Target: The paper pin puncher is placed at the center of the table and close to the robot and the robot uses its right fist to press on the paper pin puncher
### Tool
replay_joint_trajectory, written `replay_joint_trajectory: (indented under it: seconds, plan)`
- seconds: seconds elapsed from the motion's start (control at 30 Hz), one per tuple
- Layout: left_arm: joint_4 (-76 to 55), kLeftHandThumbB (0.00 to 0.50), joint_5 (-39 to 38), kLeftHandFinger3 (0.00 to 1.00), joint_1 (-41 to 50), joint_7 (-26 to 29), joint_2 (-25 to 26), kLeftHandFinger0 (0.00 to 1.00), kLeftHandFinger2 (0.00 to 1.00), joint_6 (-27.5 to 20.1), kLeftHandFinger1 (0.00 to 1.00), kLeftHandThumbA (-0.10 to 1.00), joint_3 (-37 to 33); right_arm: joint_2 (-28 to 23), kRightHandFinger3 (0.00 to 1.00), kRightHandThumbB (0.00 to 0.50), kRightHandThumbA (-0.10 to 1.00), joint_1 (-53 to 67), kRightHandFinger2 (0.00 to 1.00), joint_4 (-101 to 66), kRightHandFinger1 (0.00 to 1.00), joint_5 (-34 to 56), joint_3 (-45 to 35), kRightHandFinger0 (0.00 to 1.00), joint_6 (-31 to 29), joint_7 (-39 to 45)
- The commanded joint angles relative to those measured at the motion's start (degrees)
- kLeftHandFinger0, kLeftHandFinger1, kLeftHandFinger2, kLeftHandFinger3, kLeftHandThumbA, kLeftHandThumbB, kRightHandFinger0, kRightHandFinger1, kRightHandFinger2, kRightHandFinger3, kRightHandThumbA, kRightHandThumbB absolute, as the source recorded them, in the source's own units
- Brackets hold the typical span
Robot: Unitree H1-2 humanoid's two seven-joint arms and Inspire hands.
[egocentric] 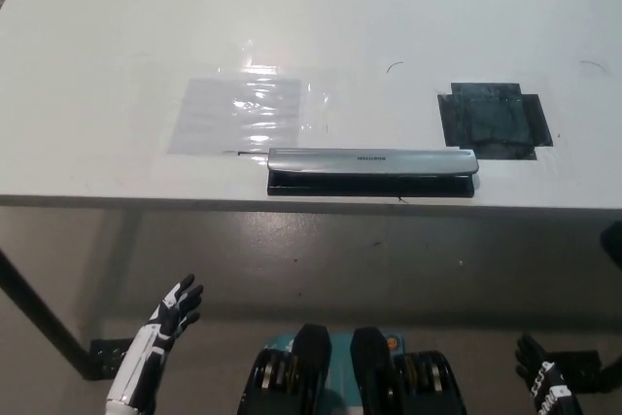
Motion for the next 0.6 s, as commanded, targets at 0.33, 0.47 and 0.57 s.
replay_joint_trajectory:
  seconds: [0.33, 0.47, 0.57]
  plan:
    - [0.12, 0.168, -0.78, 1.00, 2.13, -1.03, 0.28, 1.00, 1.00, -3.20, 1.00, 1.00, 0.28, -0.36, 1.00, 0.347, 1.00, 1.03, 1.00, 0.20, 1.00, -1.36, -0.15, 1.00, -6.01, 1.54]
    - [-0.14, 0.175, -0.56, 1.00, 2.55, -0.95, 0.25, 1.00, 1.00, -2.88, 1.00, 1.00, 0.23, -0.35, 1.00, 0.346, 1.00, 1.23, 1.00, 0.38, 1.00, -1.53, -0.23, 1.00, -6.01, 1.72]
    - [0.13, 0.164, -0.45, 1.00, 2.38, -0.83, 0.23, 1.00, 1.00, -2.95, 1.00, 1.00, 0.28, -0.22, 1.00, 0.346, 1.00, 1.03, 1.00, 0.48, 1.00, -1.38, -0.35, 1.00, -6.01, 1.74]
